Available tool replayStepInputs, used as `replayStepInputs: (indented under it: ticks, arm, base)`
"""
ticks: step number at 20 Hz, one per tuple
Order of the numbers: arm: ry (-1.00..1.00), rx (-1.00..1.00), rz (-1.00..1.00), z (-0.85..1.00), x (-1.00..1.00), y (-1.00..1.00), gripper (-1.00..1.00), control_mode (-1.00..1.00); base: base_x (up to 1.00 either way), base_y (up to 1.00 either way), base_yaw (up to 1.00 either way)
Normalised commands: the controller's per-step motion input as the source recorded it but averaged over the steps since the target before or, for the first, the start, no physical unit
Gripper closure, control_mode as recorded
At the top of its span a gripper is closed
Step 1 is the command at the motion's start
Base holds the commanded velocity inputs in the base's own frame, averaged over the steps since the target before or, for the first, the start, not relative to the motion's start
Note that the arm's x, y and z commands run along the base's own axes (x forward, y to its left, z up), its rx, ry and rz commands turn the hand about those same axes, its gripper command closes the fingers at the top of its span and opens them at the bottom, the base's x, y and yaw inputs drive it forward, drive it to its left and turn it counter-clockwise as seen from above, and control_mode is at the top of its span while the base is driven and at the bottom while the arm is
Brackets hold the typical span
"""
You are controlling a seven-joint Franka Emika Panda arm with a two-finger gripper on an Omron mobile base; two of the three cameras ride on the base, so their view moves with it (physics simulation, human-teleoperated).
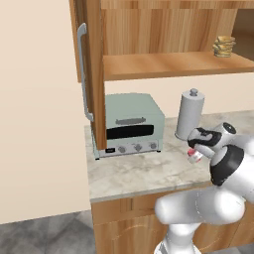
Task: Pick the avocado and bread from the counter and place them on the plate. Then pick the jam from the cabinet and place it next to the plate. Lastly close the cabinet door.
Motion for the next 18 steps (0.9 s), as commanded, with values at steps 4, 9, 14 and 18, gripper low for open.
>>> replayStepInputs:
  ticks: [4,9,14,18]
  arm:
    - [0.0,-0.01,0.12,-0.23,0.19,-0.2,1.0,-1.0]
    - [0.0,0.0,0.12,-0.16,0.21,-0.15,1.0,-1.0]
    - [0.0,-0.01,0.13,-0.17,0.17,-0.13,1.0,-1.0]
    - [-0.01,-0.01,0.12,-0.2,0.06,-0.06,-1.0,-1.0]
  base:
    - [0.0,0.0,0.0]
    - [0.0,0.0,0.0]
    - [0.0,0.0,0.0]
    - [0.0,0.0,0.0]
